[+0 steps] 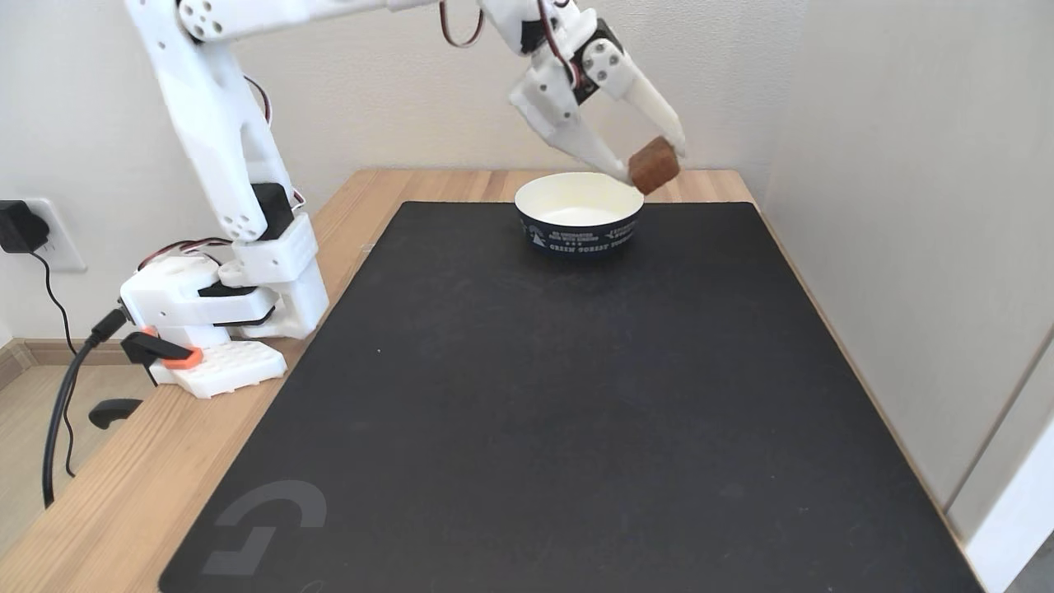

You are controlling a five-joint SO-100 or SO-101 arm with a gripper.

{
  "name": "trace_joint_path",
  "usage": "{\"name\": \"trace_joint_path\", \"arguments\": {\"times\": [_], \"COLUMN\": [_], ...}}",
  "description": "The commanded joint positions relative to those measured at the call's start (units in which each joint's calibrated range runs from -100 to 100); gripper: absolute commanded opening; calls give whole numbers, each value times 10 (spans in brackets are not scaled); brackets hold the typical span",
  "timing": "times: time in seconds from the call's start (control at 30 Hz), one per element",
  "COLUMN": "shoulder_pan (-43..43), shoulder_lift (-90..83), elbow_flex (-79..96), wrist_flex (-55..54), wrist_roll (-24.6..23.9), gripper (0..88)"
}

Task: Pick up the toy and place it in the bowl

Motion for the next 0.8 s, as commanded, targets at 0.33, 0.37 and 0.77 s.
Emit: {"name": "trace_joint_path", "arguments": {"times": [0.33, 0.37, 0.77], "shoulder_pan": [-357, -357, -322], "shoulder_lift": [-50, -50, -59], "elbow_flex": [374, 388, 475], "wrist_flex": [-502, -502, -495], "wrist_roll": [-173, -179, -224], "gripper": [87, 88, 274]}}
